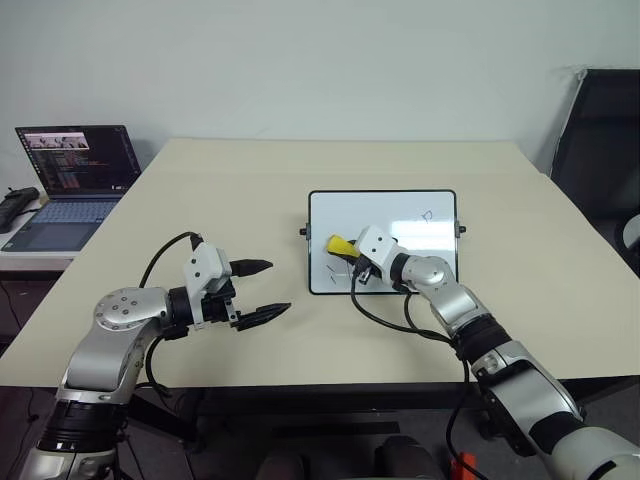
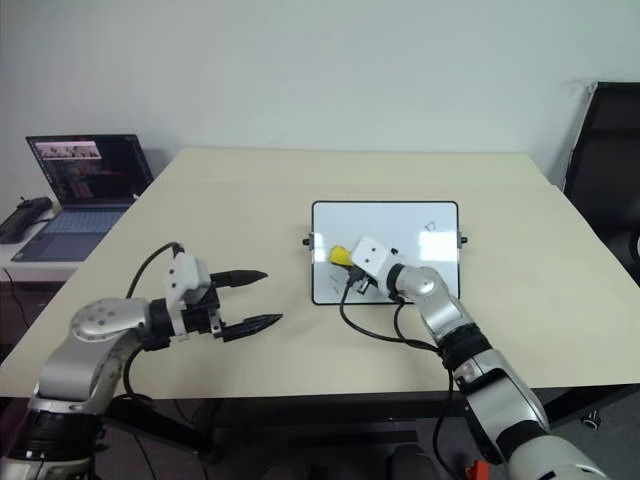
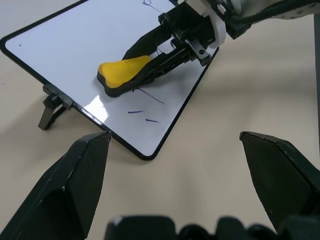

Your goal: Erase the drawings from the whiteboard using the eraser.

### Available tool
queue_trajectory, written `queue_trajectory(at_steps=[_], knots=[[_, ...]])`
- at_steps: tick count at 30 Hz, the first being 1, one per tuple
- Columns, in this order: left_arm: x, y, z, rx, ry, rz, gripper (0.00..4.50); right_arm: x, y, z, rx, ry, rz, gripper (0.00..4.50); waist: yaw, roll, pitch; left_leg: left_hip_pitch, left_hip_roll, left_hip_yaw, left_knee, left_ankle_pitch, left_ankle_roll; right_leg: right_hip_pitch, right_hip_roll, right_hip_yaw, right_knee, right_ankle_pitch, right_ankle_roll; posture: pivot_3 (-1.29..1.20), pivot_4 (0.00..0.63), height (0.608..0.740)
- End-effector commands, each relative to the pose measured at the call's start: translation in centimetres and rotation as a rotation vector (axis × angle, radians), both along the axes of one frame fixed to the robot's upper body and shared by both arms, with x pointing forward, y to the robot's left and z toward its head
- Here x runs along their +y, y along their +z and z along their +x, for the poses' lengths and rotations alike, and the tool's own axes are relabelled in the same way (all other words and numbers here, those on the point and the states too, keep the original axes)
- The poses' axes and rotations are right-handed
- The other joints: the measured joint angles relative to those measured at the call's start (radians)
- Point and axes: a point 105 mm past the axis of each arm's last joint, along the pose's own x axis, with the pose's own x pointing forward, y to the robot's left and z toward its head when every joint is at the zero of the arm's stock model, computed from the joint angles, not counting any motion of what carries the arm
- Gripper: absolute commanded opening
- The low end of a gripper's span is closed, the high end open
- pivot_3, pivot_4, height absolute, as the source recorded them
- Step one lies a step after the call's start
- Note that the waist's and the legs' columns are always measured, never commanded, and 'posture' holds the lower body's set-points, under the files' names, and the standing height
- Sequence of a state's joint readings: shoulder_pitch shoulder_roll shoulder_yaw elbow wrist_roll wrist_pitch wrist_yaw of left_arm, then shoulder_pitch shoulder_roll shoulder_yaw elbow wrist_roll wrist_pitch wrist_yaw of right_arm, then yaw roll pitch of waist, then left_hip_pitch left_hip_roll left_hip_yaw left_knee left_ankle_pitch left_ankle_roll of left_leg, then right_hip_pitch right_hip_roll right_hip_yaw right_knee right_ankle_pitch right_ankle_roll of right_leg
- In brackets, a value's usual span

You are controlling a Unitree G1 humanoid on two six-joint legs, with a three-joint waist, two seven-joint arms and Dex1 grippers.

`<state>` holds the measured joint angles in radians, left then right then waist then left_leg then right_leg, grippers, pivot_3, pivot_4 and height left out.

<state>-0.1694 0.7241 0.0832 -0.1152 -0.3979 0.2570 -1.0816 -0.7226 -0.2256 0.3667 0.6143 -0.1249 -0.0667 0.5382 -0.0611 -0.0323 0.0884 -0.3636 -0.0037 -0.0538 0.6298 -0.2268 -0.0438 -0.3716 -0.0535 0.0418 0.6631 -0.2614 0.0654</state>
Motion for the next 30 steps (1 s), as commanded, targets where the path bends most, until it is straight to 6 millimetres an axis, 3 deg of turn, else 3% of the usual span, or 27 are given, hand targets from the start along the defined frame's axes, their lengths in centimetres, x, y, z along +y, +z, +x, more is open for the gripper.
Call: queue_trajectory(at_steps=[1,8,11,13,15,18,19,20,21,22,25,30], knots=[[0.2,1.4,-0.2,-0.052,-0.004,0.001,4.50,-0.9,-0.1,0.6,-0.010,-0.041,-0.015,0.94,0.000,0.000,-0.002,0.000,0.000,0.000,0.000,0.000,0.000,0.000,0.000,0.000,0.000,0.000,0.000,0.00,0.000,0.740],[0.2,1.5,-0.2,-0.049,-0.004,0.003,4.50,-1.2,-1.6,0.4,0.022,-0.040,-0.051,0.94,0.002,0.000,-0.011,0.000,0.000,0.000,0.000,0.000,0.000,0.000,0.000,0.000,0.000,0.000,0.000,0.00,0.000,0.740],[0.2,1.6,-0.2,-0.049,-0.007,0.005,4.50,-0.4,-3.6,-1.3,0.112,0.039,-0.098,0.94,0.002,0.000,-0.016,0.000,0.000,0.000,0.000,0.000,0.000,0.000,0.000,0.000,0.000,0.000,0.000,0.00,0.000,0.740],[0.1,1.7,0.0,-0.052,-0.010,0.010,4.50,0.2,-6.3,-3.8,0.210,0.155,-0.184,0.94,0.002,0.000,-0.023,0.000,0.000,0.000,0.000,0.000,0.000,0.000,0.000,0.000,0.000,-0.001,-0.001,0.00,0.000,0.740],[0.1,1.8,0.1,-0.055,-0.015,0.014,4.50,0.5,-7.4,-5.2,0.273,0.203,-0.202,0.94,0.001,0.000,-0.028,0.001,0.001,-0.001,-0.001,0.000,0.000,0.000,0.000,0.000,0.000,-0.002,-0.001,0.00,0.000,0.740],[0.0,2.0,0.2,-0.060,-0.018,0.011,4.50,0.4,-7.1,-5.0,0.259,0.177,-0.184,0.93,0.001,0.002,-0.030,0.002,0.001,0.000,-0.001,0.000,0.000,0.001,0.001,0.000,0.000,-0.004,-0.005,0.00,0.000,0.740],[0.0,2.0,0.2,-0.060,-0.018,0.011,4.50,0.4,-7.0,-4.9,0.256,0.171,-0.181,0.90,0.001,0.002,-0.030,0.003,0.001,0.000,-0.001,0.000,0.000,0.002,0.001,0.000,0.000,-0.004,-0.005,0.00,0.150,0.740],[0.0,2.0,0.3,-0.060,-0.019,0.012,4.50,0.3,-6.6,-4.4,0.232,0.149,-0.177,0.89,0.003,0.005,0.004,0.004,0.001,-0.001,-0.001,0.000,0.000,0.003,0.001,0.000,0.000,-0.004,-0.005,0.00,0.150,0.740],[-0.1,2.0,0.3,-0.060,-0.019,0.012,4.50,0.2,-6.3,-4.0,0.215,0.134,-0.174,0.89,0.003,-0.001,0.020,0.011,0.002,-0.001,0.000,-0.001,0.000,0.005,0.000,0.000,0.000,-0.007,-0.008,0.00,0.150,0.740],[-0.1,2.0,0.4,-0.060,-0.019,0.012,4.50,0.0,-5.9,-3.5,0.192,0.111,-0.168,0.88,0.003,0.001,0.031,0.016,0.003,-0.001,-0.001,-0.002,-0.003,0.008,0.000,0.001,-0.002,-0.007,-0.009,0.00,0.150,0.740],[-0.2,1.9,0.5,-0.061,-0.022,0.013,4.50,-0.7,-4.0,-1.5,0.103,0.028,-0.149,0.88,0.003,0.005,0.043,0.015,0.004,-0.009,-0.001,-0.001,-0.001,0.008,0.000,0.001,-0.002,-0.007,-0.010,0.00,0.150,0.740],[-0.3,2.0,0.5,-0.064,-0.027,0.011,4.50,-1.0,-2.1,-0.4,0.039,-0.002,-0.120,0.88,0.006,0.009,0.056,0.015,0.006,-0.007,-0.001,0.000,0.000,0.005,0.000,0.001,0.001,-0.007,-0.009,0.00,0.150,0.740]])
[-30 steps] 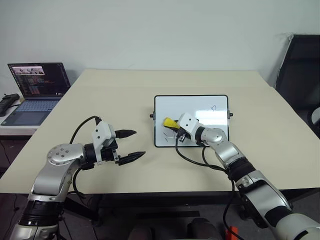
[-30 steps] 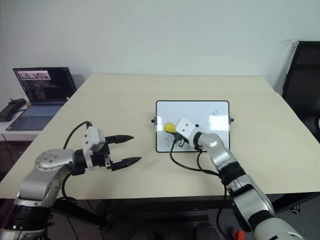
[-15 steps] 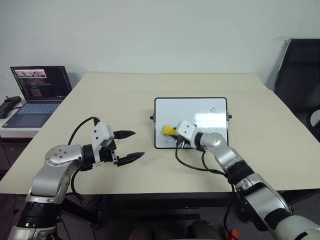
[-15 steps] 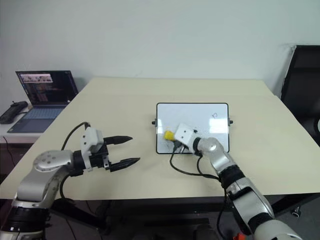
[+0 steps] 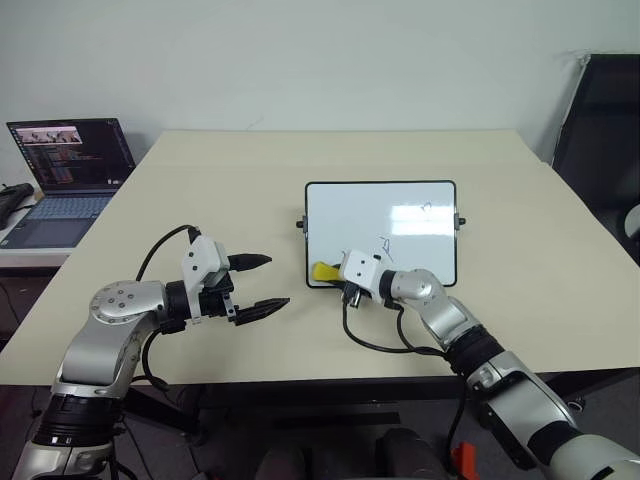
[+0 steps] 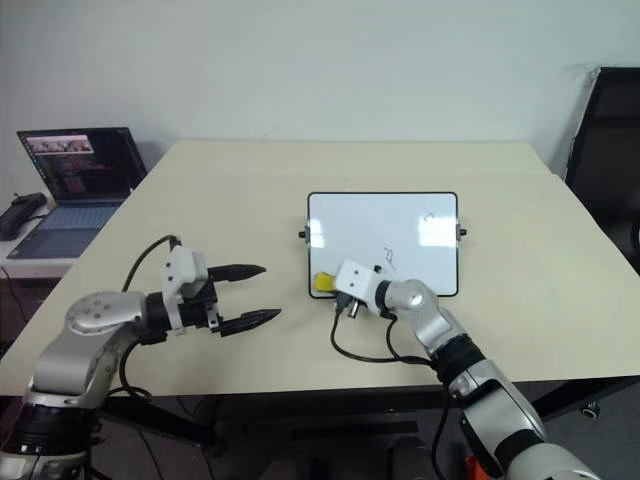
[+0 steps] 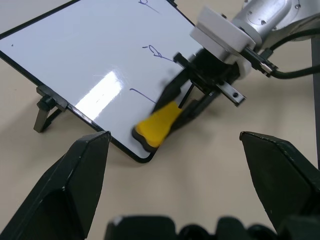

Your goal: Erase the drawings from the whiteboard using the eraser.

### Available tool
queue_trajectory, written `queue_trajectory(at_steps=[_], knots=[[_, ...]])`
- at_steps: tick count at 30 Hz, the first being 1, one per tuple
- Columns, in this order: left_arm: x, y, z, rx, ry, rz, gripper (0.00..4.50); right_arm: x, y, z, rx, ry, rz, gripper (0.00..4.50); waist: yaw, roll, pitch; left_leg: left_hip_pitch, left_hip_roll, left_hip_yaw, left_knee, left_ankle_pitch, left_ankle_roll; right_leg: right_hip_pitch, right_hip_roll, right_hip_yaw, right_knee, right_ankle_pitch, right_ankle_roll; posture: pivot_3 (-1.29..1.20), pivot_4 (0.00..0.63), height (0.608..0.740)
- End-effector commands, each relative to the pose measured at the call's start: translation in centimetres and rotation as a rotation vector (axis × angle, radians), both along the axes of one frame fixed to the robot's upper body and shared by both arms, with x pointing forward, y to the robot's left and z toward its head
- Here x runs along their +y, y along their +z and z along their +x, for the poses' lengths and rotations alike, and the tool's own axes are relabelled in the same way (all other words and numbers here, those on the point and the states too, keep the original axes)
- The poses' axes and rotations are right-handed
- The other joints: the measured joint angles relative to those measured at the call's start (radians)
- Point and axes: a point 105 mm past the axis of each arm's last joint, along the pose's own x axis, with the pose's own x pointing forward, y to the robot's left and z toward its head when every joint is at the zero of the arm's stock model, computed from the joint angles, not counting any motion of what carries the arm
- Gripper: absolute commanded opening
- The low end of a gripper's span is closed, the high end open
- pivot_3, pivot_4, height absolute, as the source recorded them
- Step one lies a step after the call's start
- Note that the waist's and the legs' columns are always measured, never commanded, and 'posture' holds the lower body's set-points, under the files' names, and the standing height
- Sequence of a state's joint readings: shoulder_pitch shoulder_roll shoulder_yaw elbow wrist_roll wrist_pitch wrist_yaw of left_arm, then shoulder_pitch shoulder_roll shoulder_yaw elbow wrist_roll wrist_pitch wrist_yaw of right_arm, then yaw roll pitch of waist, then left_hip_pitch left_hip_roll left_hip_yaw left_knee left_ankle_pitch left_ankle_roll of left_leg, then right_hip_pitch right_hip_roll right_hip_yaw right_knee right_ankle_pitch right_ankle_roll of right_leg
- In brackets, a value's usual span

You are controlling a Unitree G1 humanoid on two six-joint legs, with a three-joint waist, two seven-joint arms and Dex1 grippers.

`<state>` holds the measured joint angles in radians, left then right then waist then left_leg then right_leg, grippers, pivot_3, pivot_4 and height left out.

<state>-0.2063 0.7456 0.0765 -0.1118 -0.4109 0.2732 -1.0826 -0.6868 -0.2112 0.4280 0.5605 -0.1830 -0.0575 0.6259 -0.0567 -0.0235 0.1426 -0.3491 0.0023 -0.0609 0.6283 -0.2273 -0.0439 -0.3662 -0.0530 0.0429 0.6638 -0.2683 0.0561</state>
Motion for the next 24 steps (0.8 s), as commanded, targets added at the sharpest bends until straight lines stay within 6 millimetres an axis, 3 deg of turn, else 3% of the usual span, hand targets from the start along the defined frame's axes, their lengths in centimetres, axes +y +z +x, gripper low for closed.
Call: queue_trajectory(at_steps=[1,5,14,19,24], knots=[[-0.3,1.2,0.1,-0.051,-0.019,0.002,4.50,-2.9,-0.1,1.9,-0.011,-0.138,-0.029,0.88,0.003,0.000,0.003,0.000,0.000,0.001,-0.001,0.000,0.000,-0.001,0.001,-0.001,0.000,0.000,0.000,0.00,0.150,0.740],[-0.3,1.2,0.1,-0.051,-0.021,0.002,4.50,-3.4,1.6,2.4,-0.058,-0.155,-0.006,0.88,0.004,0.000,0.010,-0.004,-0.003,0.000,0.000,0.000,0.000,-0.003,0.002,-0.001,0.000,0.000,-0.001,0.00,0.150,0.740],[-0.8,1.2,0.2,-0.052,-0.039,-0.003,4.50,-7.0,4.5,4.8,-0.160,-0.303,0.000,0.88,0.019,0.001,0.016,-0.015,-0.006,-0.003,0.000,0.000,0.001,-0.007,0.000,-0.003,-0.002,0.000,-0.001,0.00,0.150,0.740],[-1.0,1.2,0.2,-0.050,-0.047,-0.005,4.50,-6.5,3.4,3.9,-0.113,-0.253,-0.015,0.88,0.022,0.001,0.017,-0.016,-0.006,-0.003,-0.002,0.000,0.000,-0.007,0.000,-0.003,-0.004,0.000,-0.001,0.00,0.150,0.740],[-1.0,1.2,0.3,-0.052,-0.049,-0.006,4.50,-5.4,0.9,1.3,0.001,-0.117,-0.063,0.88,0.023,0.001,0.017,-0.016,-0.006,-0.004,-0.004,0.000,0.000,-0.007,0.000,-0.003,-0.006,0.000,-0.001,0.00,0.150,0.740]])
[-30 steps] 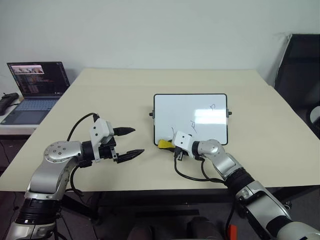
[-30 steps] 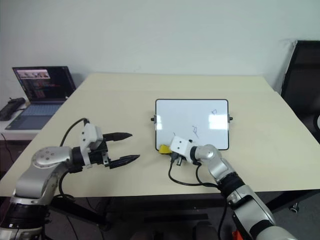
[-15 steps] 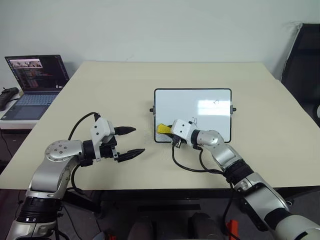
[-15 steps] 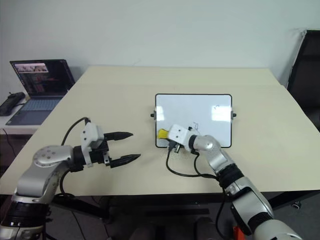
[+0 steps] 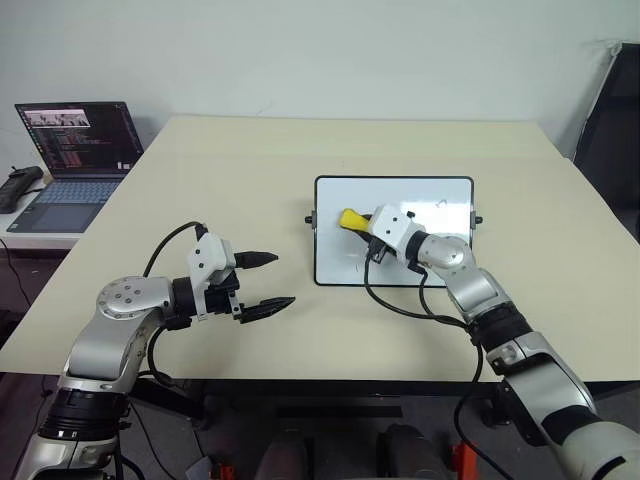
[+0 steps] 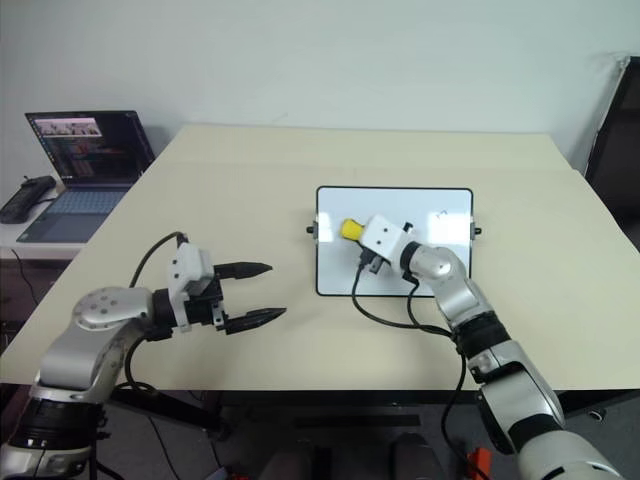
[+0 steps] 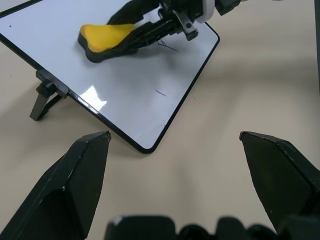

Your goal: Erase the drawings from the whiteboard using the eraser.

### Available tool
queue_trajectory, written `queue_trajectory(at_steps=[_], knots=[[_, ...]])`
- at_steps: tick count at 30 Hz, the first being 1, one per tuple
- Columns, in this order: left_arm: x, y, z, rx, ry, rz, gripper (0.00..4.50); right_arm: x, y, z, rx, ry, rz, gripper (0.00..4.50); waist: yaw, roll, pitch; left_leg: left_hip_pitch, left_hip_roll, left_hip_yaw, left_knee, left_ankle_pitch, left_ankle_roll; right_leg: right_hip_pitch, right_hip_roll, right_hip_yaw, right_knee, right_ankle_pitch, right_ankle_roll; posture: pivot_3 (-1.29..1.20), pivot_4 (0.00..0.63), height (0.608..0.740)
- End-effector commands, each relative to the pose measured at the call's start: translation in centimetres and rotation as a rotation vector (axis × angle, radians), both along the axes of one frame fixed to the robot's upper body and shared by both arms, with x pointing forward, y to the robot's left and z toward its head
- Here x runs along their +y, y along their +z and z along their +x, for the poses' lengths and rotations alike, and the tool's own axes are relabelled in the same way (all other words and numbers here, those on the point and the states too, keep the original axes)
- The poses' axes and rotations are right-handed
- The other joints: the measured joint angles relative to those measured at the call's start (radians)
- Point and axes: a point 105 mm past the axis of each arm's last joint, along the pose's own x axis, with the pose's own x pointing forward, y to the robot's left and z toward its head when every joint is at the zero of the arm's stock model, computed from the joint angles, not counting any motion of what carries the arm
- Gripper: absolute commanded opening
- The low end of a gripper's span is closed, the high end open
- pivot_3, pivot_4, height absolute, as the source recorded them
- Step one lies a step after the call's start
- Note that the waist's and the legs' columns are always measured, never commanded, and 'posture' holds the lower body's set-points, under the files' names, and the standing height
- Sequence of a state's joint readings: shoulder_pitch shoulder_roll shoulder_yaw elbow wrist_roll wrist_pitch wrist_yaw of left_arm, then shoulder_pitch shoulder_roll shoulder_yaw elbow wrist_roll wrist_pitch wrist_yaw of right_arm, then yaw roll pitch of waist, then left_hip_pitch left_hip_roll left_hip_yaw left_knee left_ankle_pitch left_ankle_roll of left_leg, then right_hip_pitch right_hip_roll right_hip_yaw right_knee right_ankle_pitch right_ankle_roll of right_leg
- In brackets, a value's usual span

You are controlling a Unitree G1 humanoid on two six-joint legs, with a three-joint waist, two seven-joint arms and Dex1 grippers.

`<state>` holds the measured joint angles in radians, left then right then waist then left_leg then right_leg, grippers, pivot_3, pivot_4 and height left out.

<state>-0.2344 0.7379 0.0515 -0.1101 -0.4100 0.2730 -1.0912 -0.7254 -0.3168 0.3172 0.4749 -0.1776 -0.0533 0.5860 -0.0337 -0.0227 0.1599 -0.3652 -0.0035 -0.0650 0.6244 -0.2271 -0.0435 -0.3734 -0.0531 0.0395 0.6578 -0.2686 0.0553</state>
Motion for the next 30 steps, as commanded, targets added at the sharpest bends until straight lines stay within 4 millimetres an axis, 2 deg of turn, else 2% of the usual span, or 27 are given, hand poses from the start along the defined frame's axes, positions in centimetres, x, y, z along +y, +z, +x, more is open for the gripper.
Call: queue_trajectory(at_steps=[1,5,11,23,30], knots=[[-0.2,1.0,0.1,-0.046,-0.014,-0.005,4.50,-1.0,-4.6,-1.8,0.192,0.032,-0.096,0.88,0.000,0.000,0.000,0.000,0.000,-0.001,0.000,0.000,0.000,0.000,0.000,0.000,0.000,0.000,0.000,0.00,0.150,0.740],[-0.3,1.1,0.2,-0.047,-0.014,-0.005,4.50,-0.6,-5.8,-3.4,0.270,0.092,-0.118,0.88,-0.001,0.000,0.002,0.000,0.000,-0.002,-0.001,0.000,-0.001,-0.001,0.000,0.000,-0.001,-0.001,-0.001,0.00,0.150,0.740],[-0.4,1.1,0.2,-0.047,-0.017,-0.008,4.50,-0.6,-6.6,-4.4,0.322,0.120,-0.144,0.87,-0.001,-0.001,0.007,0.000,0.002,-0.003,-0.002,-0.001,-0.001,-0.002,0.000,0.000,-0.001,-0.001,-0.001,0.00,0.150,0.740],[-0.8,1.7,0.4,-0.058,-0.023,-0.036,4.50,-0.8,-6.6,-5.5,0.368,0.171,-0.157,0.87,0.000,-0.003,0.008,-0.004,0.010,0.004,-0.014,-0.001,-0.002,-0.005,0.002,-0.001,-0.012,0.000,0.001,0.00,0.150,0.740],[-1.0,1.8,0.6,-0.063,-0.026,-0.040,4.50,-1.6,-5.9,-4.4,0.324,0.110,-0.148,0.87,0.000,-0.003,0.008,-0.009,0.011,0.006,-0.015,-0.002,-0.003,-0.011,0.004,-0.001,-0.012,0.003,0.005,0.00,0.150,0.740]])
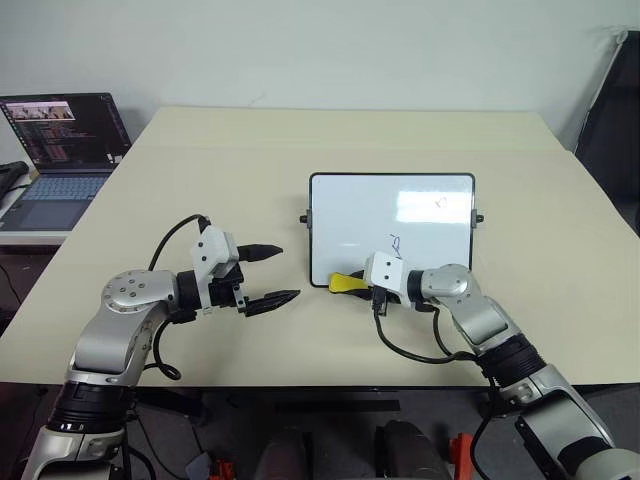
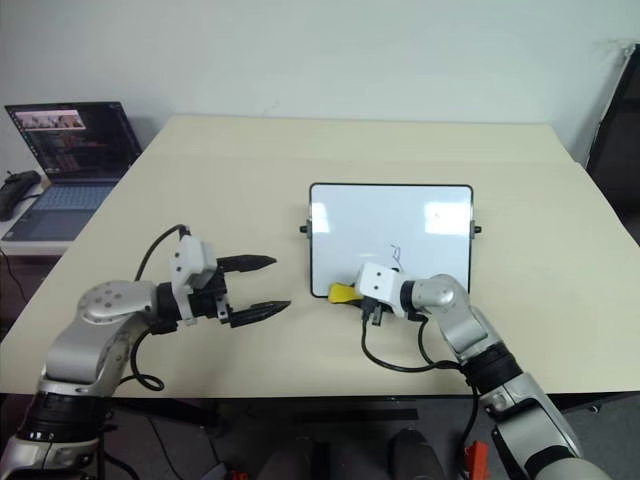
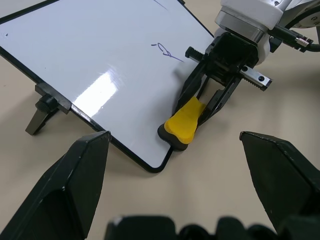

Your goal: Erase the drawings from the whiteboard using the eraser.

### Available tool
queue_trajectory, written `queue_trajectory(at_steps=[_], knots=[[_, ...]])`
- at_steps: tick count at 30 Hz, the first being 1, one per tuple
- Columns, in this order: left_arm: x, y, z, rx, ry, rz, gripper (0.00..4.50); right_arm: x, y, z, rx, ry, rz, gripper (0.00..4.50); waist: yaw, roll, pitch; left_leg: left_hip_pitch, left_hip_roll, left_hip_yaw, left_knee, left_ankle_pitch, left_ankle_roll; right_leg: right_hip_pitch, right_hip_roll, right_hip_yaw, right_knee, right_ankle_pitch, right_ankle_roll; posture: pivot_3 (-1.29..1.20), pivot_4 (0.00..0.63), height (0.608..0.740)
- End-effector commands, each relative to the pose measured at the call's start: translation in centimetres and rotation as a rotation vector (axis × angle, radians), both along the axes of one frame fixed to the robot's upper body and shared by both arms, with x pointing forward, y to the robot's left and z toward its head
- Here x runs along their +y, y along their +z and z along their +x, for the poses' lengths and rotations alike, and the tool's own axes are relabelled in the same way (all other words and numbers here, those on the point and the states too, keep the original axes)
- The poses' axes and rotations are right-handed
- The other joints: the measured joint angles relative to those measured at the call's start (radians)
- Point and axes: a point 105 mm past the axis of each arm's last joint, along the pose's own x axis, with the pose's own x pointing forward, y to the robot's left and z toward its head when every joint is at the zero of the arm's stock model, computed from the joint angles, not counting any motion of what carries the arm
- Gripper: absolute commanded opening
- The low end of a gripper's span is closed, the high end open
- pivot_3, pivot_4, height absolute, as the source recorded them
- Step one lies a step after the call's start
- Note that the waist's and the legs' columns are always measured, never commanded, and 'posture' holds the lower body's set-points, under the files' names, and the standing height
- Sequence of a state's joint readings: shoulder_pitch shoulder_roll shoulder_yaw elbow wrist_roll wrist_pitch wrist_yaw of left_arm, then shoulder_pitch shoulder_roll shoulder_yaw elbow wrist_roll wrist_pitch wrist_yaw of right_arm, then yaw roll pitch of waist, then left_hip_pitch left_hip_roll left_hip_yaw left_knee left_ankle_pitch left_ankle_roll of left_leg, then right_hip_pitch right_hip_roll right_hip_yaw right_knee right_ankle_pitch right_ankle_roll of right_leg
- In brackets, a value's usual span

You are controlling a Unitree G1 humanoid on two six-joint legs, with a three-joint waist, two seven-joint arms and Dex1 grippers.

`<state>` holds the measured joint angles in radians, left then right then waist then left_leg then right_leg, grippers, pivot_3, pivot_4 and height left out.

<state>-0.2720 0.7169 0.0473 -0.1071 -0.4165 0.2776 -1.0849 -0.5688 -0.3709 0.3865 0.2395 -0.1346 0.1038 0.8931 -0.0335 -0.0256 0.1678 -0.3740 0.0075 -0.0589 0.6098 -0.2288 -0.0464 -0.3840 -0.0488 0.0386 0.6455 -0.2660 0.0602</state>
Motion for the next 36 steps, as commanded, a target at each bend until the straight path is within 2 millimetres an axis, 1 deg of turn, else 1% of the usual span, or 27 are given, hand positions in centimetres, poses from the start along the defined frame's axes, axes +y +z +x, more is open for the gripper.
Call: queue_trajectory(at_steps=[1,2,6,10,13,15,17,20,22,25,29,32,36], knots=[[-0.3,1.0,0.2,-0.037,-0.014,-0.013,4.50,-2.6,-1.2,1.5,0.020,-0.140,-0.051,0.87,0.000,0.000,0.000,0.000,0.000,0.000,0.000,0.000,0.000,0.000,0.000,0.000,0.000,0.000,0.000,0.00,0.150,0.740],[-0.3,1.0,0.2,-0.037,-0.014,-0.013,4.50,-2.6,-1.0,1.8,0.008,-0.150,-0.047,0.87,0.000,0.000,0.000,0.000,0.000,0.000,0.000,0.000,0.000,0.000,0.000,0.000,0.000,0.000,0.000,0.00,0.150,0.740],[-0.4,1.4,0.4,-0.047,-0.018,-0.016,4.50,-3.7,1.5,3.9,-0.109,-0.246,-0.021,0.86,0.000,-0.003,0.004,0.000,0.000,0.001,0.001,0.000,0.000,0.000,0.001,0.001,0.000,-0.001,-0.004,0.00,0.150,0.740],[-0.8,2.3,0.4,-0.063,-0.025,-0.051,4.50,-4.0,2.5,4.4,-0.136,-0.261,-0.011,0.86,0.002,-0.005,0.005,0.000,0.001,0.001,0.002,0.001,0.001,-0.001,0.002,0.001,0.000,0.000,-0.006,0.00,0.150,0.740],[-0.9,3.0,0.3,-0.077,-0.026,-0.077,4.50,-2.9,3.7,3.3,-0.104,-0.185,0.050,0.86,0.003,-0.005,0.006,-0.001,0.001,0.001,0.002,0.001,0.001,-0.001,0.002,0.002,0.000,0.000,-0.006,0.00,0.150,0.740],[-1.0,3.1,0.4,-0.079,-0.023,-0.078,4.50,-2.2,5.3,2.1,-0.088,-0.117,0.116,0.86,0.003,-0.005,0.007,-0.005,0.001,0.001,0.002,0.001,0.001,-0.004,0.002,0.002,0.000,0.003,-0.001,0.00,0.150,0.740],[-1.0,3.1,0.4,-0.082,-0.017,-0.079,4.50,-2.1,6.7,1.3,-0.081,-0.079,0.155,0.86,0.003,-0.005,0.010,-0.008,0.001,0.001,0.002,0.001,0.000,-0.006,0.002,0.001,0.000,0.003,0.000,0.00,0.150,0.740],[-1.1,3.2,0.4,-0.084,-0.014,-0.078,4.50,-2.5,8.6,0.5,-0.070,-0.060,0.196,0.86,0.003,-0.004,0.011,-0.014,0.001,0.001,0.002,0.000,-0.001,-0.012,0.002,0.001,0.000,0.005,-0.005,0.00,0.150,0.740],[-1.1,3.4,0.5,-0.088,-0.009,-0.076,4.50,-3.2,9.8,0.4,-0.069,-0.069,0.214,0.86,0.000,-0.004,0.012,-0.025,0.001,0.001,0.002,0.000,-0.001,-0.024,0.003,0.001,0.001,0.006,-0.005,0.00,0.150,0.740],[-1.1,3.6,0.6,-0.094,-0.006,-0.077,4.50,-4.7,11.5,0.5,-0.061,-0.111,0.278,0.86,0.001,-0.004,0.012,-0.027,0.001,0.001,0.002,-0.001,-0.001,-0.026,0.007,0.000,0.001,0.006,-0.006,0.00,0.150,0.740],[-1.4,3.7,0.6,-0.095,-0.015,-0.077,4.50,-6.6,11.7,0.6,-0.057,-0.161,0.281,0.86,0.001,-0.004,0.012,-0.026,0.002,0.001,0.002,-0.001,-0.002,-0.026,0.009,0.000,0.001,0.006,-0.007,0.00,0.150,0.740],[-1.6,3.9,0.5,-0.096,-0.024,-0.077,4.50,-7.5,11.7,0.5,-0.053,-0.182,0.284,0.86,0.001,-0.004,0.012,-0.026,0.002,0.001,0.002,-0.001,-0.002,-0.026,0.009,0.001,0.001,0.006,-0.008,0.00,0.150,0.740],[-1.9,4.4,0.6,-0.102,-0.040,-0.078,4.50,-8.5,12.3,0.3,-0.059,-0.205,0.309,0.86,0.001,-0.004,0.012,-0.026,0.003,0.001,0.003,-0.001,-0.002,-0.026,0.010,0.001,0.001,0.007,-0.009,0.00,0.150,0.740]])
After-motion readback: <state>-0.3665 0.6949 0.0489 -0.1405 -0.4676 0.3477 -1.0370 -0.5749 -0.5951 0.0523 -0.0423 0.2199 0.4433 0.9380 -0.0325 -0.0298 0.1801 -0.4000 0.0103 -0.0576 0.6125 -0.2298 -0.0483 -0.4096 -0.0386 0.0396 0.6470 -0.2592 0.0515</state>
